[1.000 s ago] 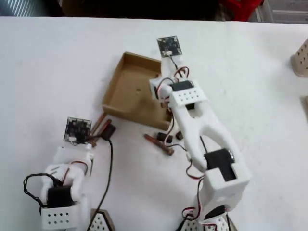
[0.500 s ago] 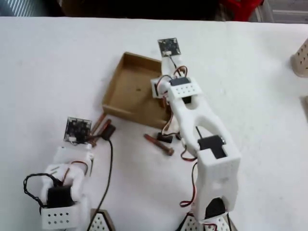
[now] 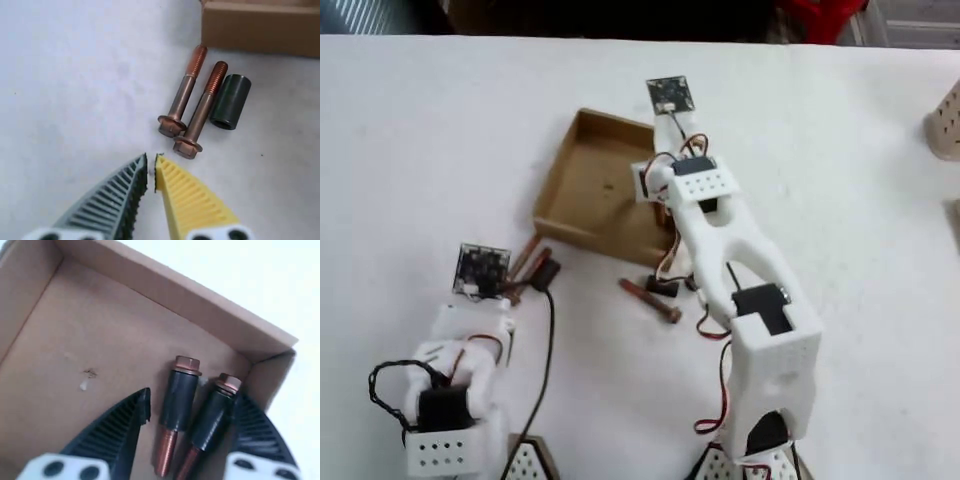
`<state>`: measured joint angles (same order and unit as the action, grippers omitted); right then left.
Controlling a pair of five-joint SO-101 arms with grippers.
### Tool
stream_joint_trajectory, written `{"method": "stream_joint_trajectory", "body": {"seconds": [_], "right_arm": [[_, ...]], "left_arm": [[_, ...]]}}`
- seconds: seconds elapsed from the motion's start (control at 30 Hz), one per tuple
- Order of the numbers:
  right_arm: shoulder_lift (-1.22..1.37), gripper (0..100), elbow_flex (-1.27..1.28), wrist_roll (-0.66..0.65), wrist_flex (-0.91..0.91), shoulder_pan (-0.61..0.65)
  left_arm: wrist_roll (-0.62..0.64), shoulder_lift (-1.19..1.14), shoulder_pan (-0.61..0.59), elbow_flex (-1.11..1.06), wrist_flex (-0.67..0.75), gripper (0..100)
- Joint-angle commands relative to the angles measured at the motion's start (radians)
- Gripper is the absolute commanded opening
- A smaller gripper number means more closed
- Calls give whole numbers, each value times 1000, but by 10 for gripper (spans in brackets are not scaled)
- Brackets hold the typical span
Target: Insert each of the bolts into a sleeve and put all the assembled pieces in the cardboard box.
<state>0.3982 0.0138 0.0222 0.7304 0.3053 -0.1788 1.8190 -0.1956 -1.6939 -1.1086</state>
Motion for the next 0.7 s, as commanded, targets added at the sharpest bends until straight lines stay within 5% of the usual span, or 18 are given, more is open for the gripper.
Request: {"method": "stream_joint_trajectory", "body": {"seconds": [0.0,0.37,0.67], "right_arm": [[-145,236,-29,6,88,-7],[-300,235,-28,9,401,-48],[-311,36,-18,130,555,-170]], "left_arm": [[-9,5,-10,2,-3,61],[-9,5,-10,2,-3,61],[-9,5,-10,2,-3,61]]}}
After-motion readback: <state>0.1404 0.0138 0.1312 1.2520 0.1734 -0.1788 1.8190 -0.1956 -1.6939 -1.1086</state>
